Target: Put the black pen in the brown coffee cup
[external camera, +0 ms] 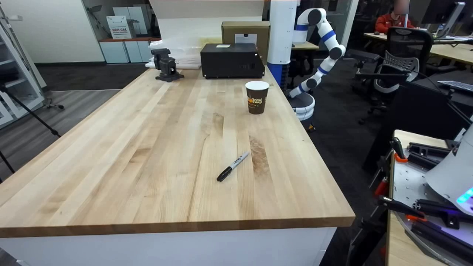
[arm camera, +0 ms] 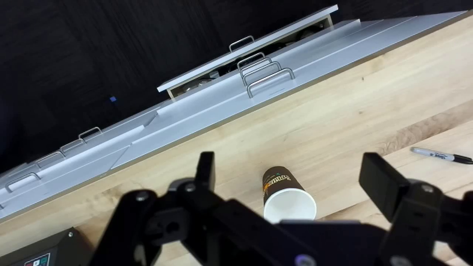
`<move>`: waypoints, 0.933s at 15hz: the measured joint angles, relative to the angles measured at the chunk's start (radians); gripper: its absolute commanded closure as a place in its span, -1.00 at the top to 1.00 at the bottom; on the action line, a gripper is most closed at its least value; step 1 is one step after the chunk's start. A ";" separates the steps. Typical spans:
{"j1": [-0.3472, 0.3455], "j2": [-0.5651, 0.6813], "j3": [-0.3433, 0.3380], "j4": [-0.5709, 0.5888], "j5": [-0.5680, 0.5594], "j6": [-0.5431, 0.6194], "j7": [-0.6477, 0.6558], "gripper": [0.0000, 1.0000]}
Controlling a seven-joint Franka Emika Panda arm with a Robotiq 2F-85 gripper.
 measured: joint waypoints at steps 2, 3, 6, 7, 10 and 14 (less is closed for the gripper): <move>0.000 0.000 0.000 0.000 0.000 0.000 0.000 1.00; 0.000 0.000 0.000 0.000 0.000 0.000 0.000 1.00; 0.000 0.003 0.008 -0.004 0.005 0.000 0.001 1.00; 0.000 0.007 0.016 -0.010 0.010 0.002 0.001 1.00; 0.008 0.036 0.055 -0.032 0.034 0.009 0.001 1.00; 0.052 0.104 0.119 -0.043 0.058 0.048 -0.070 1.00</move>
